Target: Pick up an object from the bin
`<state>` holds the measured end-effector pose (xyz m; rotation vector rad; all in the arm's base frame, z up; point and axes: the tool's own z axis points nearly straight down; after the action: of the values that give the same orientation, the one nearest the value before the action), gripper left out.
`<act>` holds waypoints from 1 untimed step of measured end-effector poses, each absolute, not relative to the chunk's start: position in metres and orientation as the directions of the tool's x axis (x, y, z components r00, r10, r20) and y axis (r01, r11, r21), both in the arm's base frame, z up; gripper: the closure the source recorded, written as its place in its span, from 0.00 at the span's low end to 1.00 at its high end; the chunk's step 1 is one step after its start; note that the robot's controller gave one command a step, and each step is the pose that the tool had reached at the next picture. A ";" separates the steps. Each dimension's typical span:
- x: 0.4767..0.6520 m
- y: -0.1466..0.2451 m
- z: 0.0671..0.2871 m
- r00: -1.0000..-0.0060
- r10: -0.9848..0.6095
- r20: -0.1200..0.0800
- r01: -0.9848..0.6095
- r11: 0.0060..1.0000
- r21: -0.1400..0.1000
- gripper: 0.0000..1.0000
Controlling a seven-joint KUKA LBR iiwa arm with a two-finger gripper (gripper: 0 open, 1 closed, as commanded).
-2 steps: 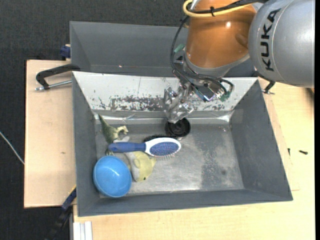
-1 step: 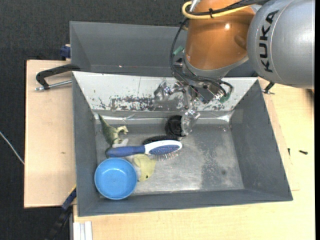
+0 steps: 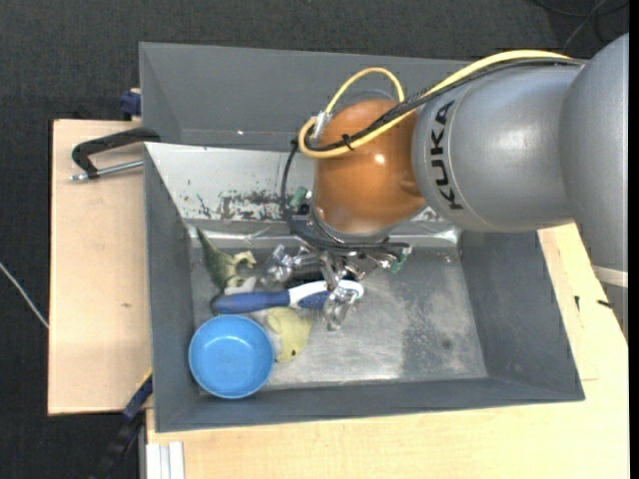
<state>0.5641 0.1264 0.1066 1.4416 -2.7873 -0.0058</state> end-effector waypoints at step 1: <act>0.582 0.100 0.072 -0.390 -0.921 -0.004 -0.921 0.390 0.002 0.00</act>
Offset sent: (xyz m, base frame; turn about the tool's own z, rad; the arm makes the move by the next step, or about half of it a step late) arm 0.0173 -0.0287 -0.0366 -0.2193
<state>0.5819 0.1002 0.0719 1.7359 -2.6211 -0.0068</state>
